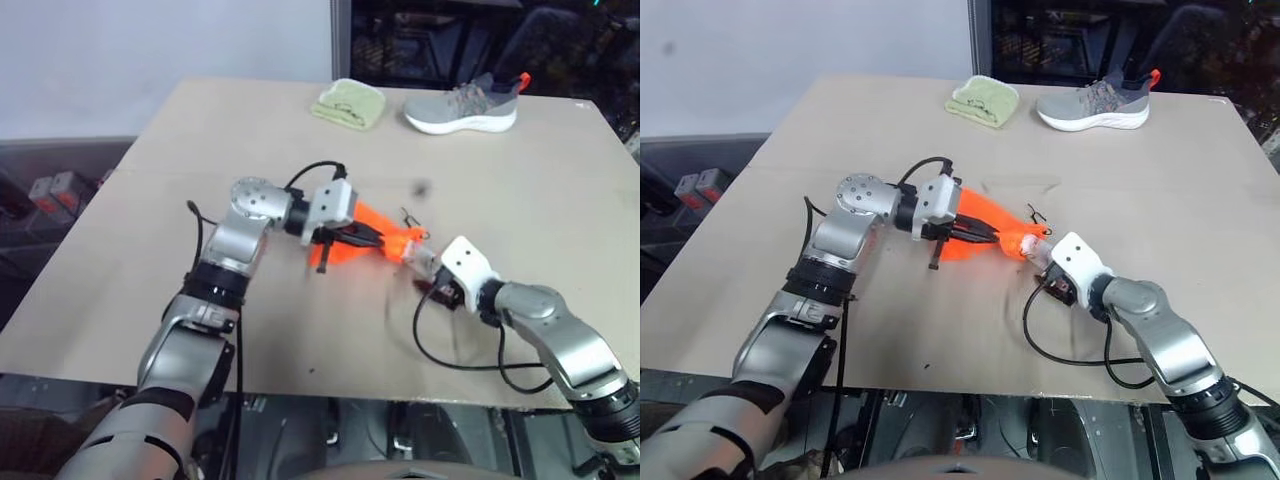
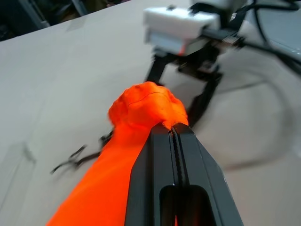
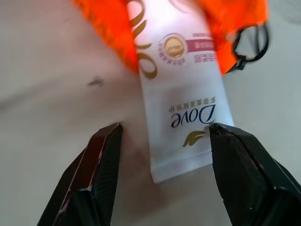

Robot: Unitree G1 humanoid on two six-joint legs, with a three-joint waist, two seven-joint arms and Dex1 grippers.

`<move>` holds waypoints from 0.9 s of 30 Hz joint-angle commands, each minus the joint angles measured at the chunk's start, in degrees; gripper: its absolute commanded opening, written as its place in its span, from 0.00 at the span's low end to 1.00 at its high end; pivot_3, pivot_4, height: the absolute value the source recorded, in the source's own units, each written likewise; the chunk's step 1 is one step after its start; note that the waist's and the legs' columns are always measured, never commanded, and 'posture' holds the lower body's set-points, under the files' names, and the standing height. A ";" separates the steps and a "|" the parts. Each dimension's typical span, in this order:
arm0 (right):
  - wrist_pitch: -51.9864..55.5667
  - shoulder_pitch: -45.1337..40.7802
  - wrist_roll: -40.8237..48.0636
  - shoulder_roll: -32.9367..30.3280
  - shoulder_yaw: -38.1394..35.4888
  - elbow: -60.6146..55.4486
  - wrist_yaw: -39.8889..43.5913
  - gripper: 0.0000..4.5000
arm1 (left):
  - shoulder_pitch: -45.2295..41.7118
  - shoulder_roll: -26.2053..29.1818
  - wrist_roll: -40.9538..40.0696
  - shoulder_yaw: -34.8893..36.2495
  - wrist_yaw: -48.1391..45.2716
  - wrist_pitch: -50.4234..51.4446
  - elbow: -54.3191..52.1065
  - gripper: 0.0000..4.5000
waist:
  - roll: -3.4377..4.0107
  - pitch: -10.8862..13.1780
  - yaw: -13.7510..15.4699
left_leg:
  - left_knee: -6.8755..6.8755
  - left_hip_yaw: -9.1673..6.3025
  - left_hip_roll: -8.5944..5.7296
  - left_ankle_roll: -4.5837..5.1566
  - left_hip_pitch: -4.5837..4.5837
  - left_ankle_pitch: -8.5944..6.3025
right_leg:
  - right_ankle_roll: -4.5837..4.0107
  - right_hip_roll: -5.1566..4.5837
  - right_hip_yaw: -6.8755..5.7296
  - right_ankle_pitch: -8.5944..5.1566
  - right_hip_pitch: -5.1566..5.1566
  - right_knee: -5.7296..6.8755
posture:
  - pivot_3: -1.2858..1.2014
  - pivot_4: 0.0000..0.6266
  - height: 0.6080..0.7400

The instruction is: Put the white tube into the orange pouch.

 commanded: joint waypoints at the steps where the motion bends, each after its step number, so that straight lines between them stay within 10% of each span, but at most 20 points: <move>1: -0.79 -0.62 -3.14 2.18 0.96 2.45 -2.73 0.54 | 0.00 -0.48 -1.15 -0.09 0.59 0.27 -2.81 0.00 | 0.00 0.00 -0.02 | 0.00 0.01 0.00 -0.03 0.00 0.02 | 0.02 0.01 0.01 0.01 0.00 0.00 | 0.52 0.24 1.00; 7: -4.51 -2.08 -6.97 4.92 2.26 5.05 -3.93 0.01 | -0.17 -0.67 -0.88 -0.03 0.79 -0.03 -1.92 0.00 | 0.00 0.00 -0.18 | 0.00 0.08 -0.01 -0.14 0.01 0.09 | 0.04 0.02 -0.01 0.02 0.00 0.00 | 0.52 0.24 1.00; 21: -18.49 -15.71 -10.59 12.68 6.70 15.54 2.35 0.01 | -1.02 2.39 -1.15 1.66 -0.04 -0.57 2.25 0.00 | 0.02 0.03 -1.01 | -0.06 0.22 -0.07 -0.17 -0.08 0.10 | 0.19 0.08 -0.01 0.11 -0.10 0.01 | 0.52 0.24 1.00; 27: -16.88 -10.02 -4.74 10.15 0.71 7.36 6.82 0.49 | -0.62 4.54 -2.11 3.93 -0.47 -1.79 5.17 0.00 | 0.02 0.03 -1.06 | -0.06 0.24 -0.14 -0.16 -0.08 0.10 | 0.21 0.01 0.01 0.11 -0.10 -0.01 | 0.52 0.24 1.00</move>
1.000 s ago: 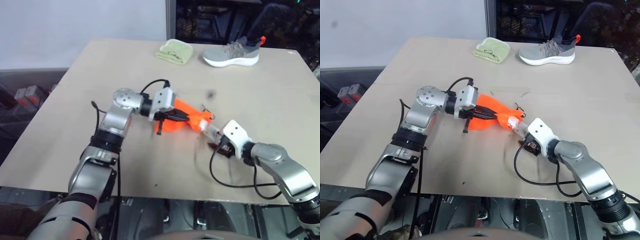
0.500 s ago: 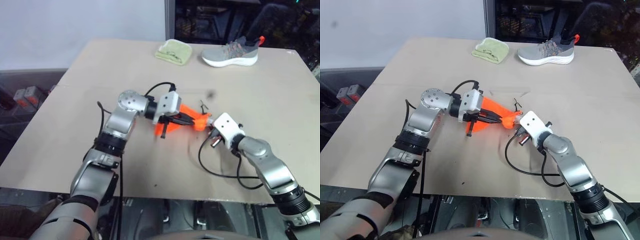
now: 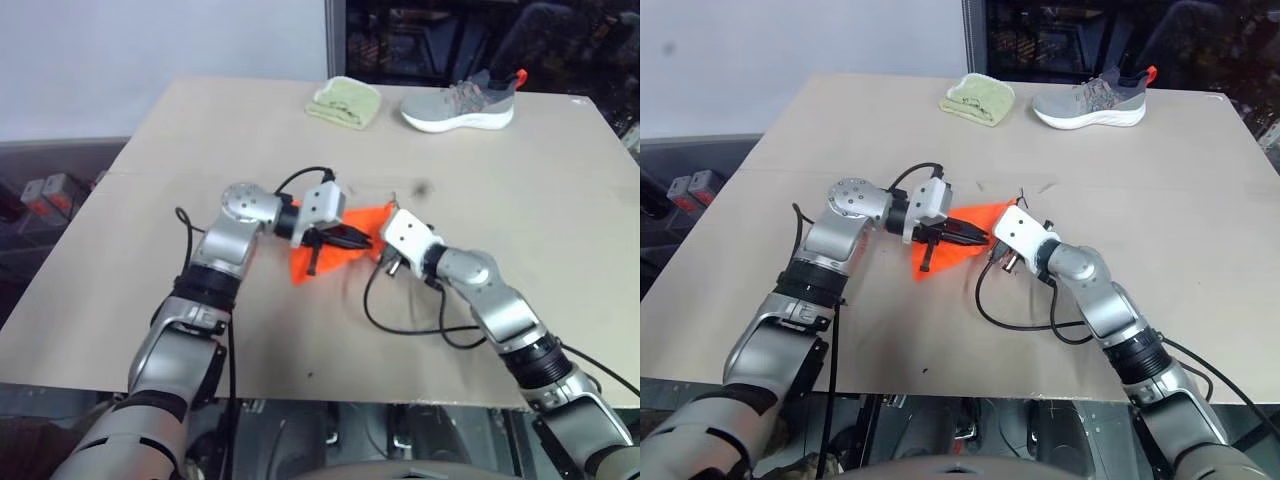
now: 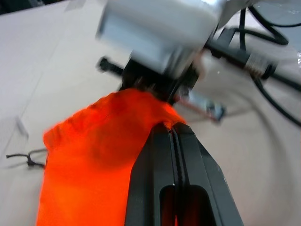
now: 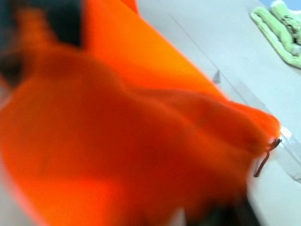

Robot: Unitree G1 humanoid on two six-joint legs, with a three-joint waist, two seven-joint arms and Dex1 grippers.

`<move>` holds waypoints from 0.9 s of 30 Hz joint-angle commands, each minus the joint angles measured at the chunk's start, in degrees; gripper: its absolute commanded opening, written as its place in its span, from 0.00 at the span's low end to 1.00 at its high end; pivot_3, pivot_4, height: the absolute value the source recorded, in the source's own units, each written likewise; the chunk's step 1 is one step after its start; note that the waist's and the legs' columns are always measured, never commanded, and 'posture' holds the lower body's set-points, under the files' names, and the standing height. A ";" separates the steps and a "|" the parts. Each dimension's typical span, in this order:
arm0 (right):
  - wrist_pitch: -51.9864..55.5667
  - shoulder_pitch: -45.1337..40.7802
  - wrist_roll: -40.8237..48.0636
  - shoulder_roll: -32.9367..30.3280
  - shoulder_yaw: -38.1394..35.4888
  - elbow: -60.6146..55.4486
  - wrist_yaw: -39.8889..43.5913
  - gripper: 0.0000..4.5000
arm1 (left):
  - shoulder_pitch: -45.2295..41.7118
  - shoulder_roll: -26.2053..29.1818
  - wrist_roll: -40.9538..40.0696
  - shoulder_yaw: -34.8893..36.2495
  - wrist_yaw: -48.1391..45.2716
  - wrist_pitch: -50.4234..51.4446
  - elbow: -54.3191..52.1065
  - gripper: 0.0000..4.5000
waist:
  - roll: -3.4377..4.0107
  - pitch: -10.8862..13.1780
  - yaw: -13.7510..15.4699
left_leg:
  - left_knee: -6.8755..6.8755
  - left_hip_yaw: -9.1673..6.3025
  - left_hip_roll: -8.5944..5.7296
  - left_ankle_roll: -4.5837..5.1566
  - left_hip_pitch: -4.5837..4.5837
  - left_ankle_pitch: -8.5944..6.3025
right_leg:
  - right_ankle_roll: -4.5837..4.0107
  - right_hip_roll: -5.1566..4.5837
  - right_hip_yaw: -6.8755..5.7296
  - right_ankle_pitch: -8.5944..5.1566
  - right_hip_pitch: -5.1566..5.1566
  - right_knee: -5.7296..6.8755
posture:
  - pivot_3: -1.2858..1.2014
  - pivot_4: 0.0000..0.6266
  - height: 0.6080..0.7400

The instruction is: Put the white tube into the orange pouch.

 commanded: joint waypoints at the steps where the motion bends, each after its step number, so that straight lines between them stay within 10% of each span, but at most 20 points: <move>1: 2.25 3.96 5.84 -2.77 -6.32 -10.54 3.59 0.49 | -0.56 1.73 -1.84 3.02 -0.34 -1.83 0.94 0.00 | 0.00 0.00 -0.01 | 0.00 -0.03 0.02 0.00 0.00 0.00 | 0.00 0.00 0.00 0.00 0.00 0.01 | 0.52 0.24 1.00; 7: 5.26 7.31 10.80 -9.24 -14.10 -16.26 7.22 0.49 | 1.77 2.49 -2.25 3.31 -0.18 -2.24 -0.28 0.00 | 0.01 0.01 -0.02 | -0.01 -0.05 0.05 0.00 0.02 -0.01 | -0.02 -0.03 0.01 -0.01 0.00 0.00 | 0.52 0.24 1.00; 19: -30.26 -8.75 -12.36 -7.76 1.84 24.68 2.31 0.49 | 10.45 8.22 -6.67 3.54 -2.16 3.31 -16.45 0.00 | 0.02 0.04 -0.63 | -0.14 0.10 0.21 -0.18 0.10 0.11 | -0.03 0.15 0.11 0.00 -0.15 0.16 | 0.52 0.24 1.00; 27: -16.17 -6.04 -5.25 -13.53 -3.11 12.04 15.04 0.49 | 15.62 11.06 -6.61 2.86 -2.19 2.36 -22.04 0.00 | 0.14 0.12 0.22 | -0.12 0.20 0.16 -0.17 0.05 0.10 | -0.12 0.03 0.10 0.04 -0.16 0.11 | 0.52 0.24 1.00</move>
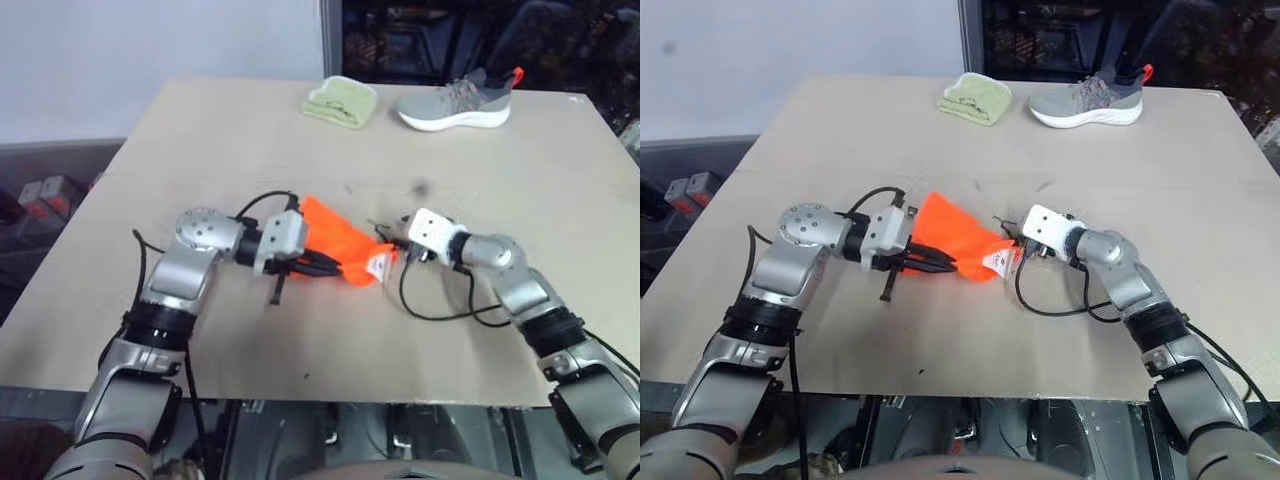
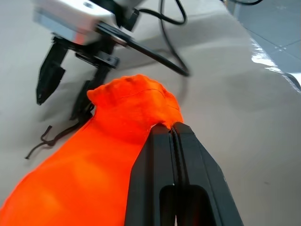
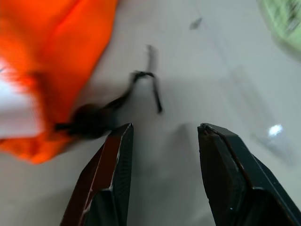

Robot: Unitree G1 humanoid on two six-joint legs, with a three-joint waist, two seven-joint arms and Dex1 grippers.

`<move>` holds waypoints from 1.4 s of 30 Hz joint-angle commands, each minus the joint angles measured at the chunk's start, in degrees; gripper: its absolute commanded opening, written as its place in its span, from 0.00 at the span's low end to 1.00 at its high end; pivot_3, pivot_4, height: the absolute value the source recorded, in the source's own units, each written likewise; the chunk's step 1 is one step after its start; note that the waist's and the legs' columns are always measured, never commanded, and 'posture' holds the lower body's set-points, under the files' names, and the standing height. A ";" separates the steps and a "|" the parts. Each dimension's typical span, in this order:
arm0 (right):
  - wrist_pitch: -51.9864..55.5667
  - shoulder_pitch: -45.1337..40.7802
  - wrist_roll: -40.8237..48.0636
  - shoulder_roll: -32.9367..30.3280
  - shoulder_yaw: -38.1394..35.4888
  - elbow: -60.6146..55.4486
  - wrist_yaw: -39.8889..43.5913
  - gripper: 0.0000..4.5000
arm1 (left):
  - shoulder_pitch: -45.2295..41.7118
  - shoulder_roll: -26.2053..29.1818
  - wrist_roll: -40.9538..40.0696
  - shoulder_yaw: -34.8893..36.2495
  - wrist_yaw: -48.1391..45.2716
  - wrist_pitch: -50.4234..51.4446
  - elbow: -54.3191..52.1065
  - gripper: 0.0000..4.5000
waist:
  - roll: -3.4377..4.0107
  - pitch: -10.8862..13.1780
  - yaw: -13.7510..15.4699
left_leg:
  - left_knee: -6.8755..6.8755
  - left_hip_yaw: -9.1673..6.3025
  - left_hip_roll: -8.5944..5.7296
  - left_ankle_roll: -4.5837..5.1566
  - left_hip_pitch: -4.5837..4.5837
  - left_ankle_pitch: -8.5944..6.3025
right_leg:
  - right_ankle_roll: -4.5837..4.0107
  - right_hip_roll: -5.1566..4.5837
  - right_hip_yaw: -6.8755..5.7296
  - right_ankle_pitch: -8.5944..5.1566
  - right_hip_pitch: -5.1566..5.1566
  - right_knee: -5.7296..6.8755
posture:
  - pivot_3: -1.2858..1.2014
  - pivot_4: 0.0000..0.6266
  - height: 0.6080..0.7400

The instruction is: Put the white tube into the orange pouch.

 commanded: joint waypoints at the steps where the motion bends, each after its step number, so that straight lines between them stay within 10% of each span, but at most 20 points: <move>1: -5.07 1.95 -2.54 -7.65 0.09 -6.83 5.94 0.49 | 1.19 0.89 -0.90 0.49 0.42 -0.46 -3.50 0.00 | 0.06 0.04 0.12 | 0.00 0.00 -0.06 0.02 0.00 -0.02 | -0.04 -0.06 0.01 -0.10 0.00 -0.01 | 0.52 0.24 1.00; 7: -13.69 2.86 -6.42 -9.28 3.26 -6.08 7.10 0.49 | 1.81 0.89 -1.26 0.40 1.16 0.07 -4.57 0.00 | 0.05 0.02 -0.64 | -0.02 0.03 0.01 -0.03 0.05 -0.09 | -0.03 -0.08 0.07 -0.14 -0.03 -0.03 | 0.52 0.24 1.00; 11: 13.97 1.06 3.98 -4.72 -4.85 -11.04 9.03 0.49 | 1.58 0.54 -1.47 -0.22 2.62 1.96 -7.02 0.00 | 0.05 0.03 -0.41 | -0.01 0.02 0.23 -0.09 0.07 0.05 | 0.08 0.12 0.07 -0.03 -0.05 0.10 | 0.52 0.24 1.00; 14: 8.40 0.71 2.95 -6.39 -3.64 -13.22 10.97 0.49 | 1.38 0.50 -1.44 -0.43 2.95 2.19 -7.20 0.00 | 0.07 0.03 -0.07 | -0.01 0.02 0.20 -0.10 0.03 0.05 | -0.08 0.16 0.01 0.06 -0.07 0.11 | 0.52 0.24 1.00; 23: 39.84 -7.62 9.82 2.89 -3.91 -14.19 8.23 0.49 | 0.55 -0.49 -1.30 -1.08 3.69 2.67 -7.28 0.00 | 0.07 0.03 -0.26 | -0.02 0.01 0.11 -0.03 -0.01 0.01 | -0.12 0.00 -0.01 0.09 -0.11 0.07 | 0.52 0.24 1.00; 42: 37.45 -8.75 7.65 9.95 -3.61 -3.64 -4.03 0.49 | 2.91 -0.45 -1.69 -0.82 5.87 3.98 -10.23 0.00 | 0.08 0.01 -0.27 | -0.05 0.04 0.02 -0.04 0.02 0.00 | -0.03 0.01 0.01 0.05 -0.10 0.10 | 0.52 0.24 1.00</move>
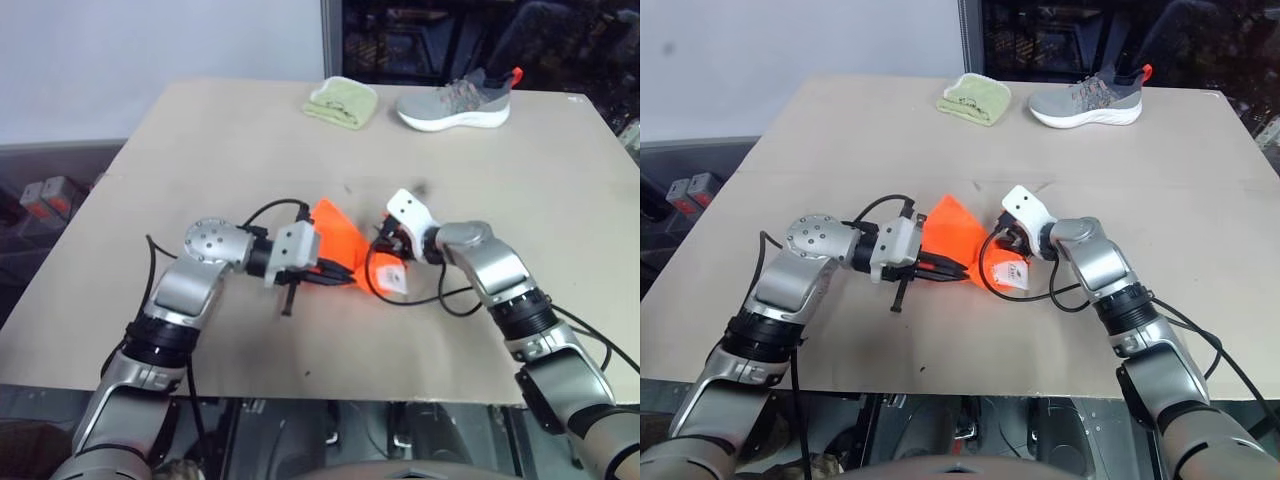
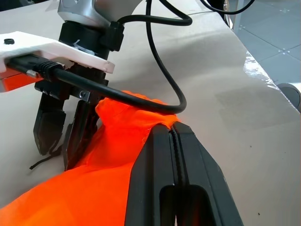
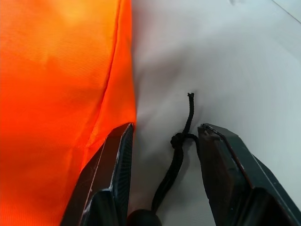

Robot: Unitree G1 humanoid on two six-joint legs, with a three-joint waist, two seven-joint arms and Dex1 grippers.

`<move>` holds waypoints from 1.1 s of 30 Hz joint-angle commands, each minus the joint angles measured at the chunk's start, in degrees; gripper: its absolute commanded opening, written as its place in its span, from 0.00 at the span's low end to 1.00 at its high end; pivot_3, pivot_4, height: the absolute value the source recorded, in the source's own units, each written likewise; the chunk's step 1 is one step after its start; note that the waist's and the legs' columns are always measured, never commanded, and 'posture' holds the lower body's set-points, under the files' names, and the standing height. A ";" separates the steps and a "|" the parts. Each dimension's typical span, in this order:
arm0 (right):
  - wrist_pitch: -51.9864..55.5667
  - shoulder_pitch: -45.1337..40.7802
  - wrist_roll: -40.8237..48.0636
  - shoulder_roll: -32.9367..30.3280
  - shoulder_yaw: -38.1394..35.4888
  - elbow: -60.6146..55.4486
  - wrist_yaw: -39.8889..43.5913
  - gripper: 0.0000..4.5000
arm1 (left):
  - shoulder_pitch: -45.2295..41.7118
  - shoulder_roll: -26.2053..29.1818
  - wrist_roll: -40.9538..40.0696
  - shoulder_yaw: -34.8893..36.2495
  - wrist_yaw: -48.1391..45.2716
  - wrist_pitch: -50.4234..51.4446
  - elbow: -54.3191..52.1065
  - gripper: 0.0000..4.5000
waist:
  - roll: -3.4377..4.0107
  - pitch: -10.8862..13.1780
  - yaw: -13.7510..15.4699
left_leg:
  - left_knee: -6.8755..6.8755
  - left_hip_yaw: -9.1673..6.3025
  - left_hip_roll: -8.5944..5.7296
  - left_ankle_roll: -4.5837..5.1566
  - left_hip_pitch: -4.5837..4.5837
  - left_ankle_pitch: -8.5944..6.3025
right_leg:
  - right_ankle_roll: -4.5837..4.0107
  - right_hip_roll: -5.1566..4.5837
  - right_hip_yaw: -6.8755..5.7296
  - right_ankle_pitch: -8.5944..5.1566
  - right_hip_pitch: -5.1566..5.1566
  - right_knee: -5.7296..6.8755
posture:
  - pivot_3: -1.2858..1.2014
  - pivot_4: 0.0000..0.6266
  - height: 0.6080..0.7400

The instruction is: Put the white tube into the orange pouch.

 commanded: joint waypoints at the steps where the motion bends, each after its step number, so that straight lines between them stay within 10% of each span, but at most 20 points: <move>1: 2.28 -0.95 0.20 -1.30 -3.60 -1.17 -2.33 0.49 | 0.43 0.35 -1.19 0.64 0.60 0.10 -2.64 0.00 | 0.00 0.00 0.04 | 0.00 0.00 0.00 0.00 -0.01 0.00 | 0.00 -0.01 -0.01 0.00 0.00 0.00 | 0.52 0.24 1.00; 14: 2.98 2.11 -0.90 -2.74 2.48 1.73 0.14 0.49 | 0.47 -0.02 -1.20 0.50 0.88 -0.40 -2.05 0.00 | -0.04 -0.06 -0.08 | -0.06 0.01 0.00 0.00 0.02 0.00 | 0.01 0.00 0.00 -0.01 0.00 -0.03 | 0.52 0.24 1.00; 19: 2.08 3.03 -0.98 -3.14 2.31 2.13 0.86 0.01 | 0.63 -0.11 -0.98 0.58 1.27 -0.55 -1.84 0.00 | -0.08 -0.14 -0.21 | -0.06 0.01 0.04 -0.21 0.16 -0.12 | 0.02 -0.02 0.01 -0.09 0.05 -0.02 | 0.52 0.24 1.00; 23: 1.76 4.22 -0.16 -4.14 1.97 -1.10 1.97 0.01 | 0.99 -0.26 -0.76 0.52 1.67 -0.82 -1.70 0.00 | -0.11 -0.18 0.12 | -0.05 -0.04 0.06 -0.28 0.19 -0.12 | -0.15 -0.17 -0.02 -0.16 0.08 -0.02 | 0.52 0.24 1.00; 33: 17.62 -8.44 26.10 5.60 -34.46 -15.03 -9.51 0.01 | 2.71 -4.13 -3.04 2.18 8.49 3.40 -3.16 0.00 | 0.09 -0.01 -0.02 | -0.19 0.03 0.02 -0.03 -0.13 0.03 | -0.14 0.01 0.00 0.11 -0.16 -0.09 | 0.52 0.24 1.00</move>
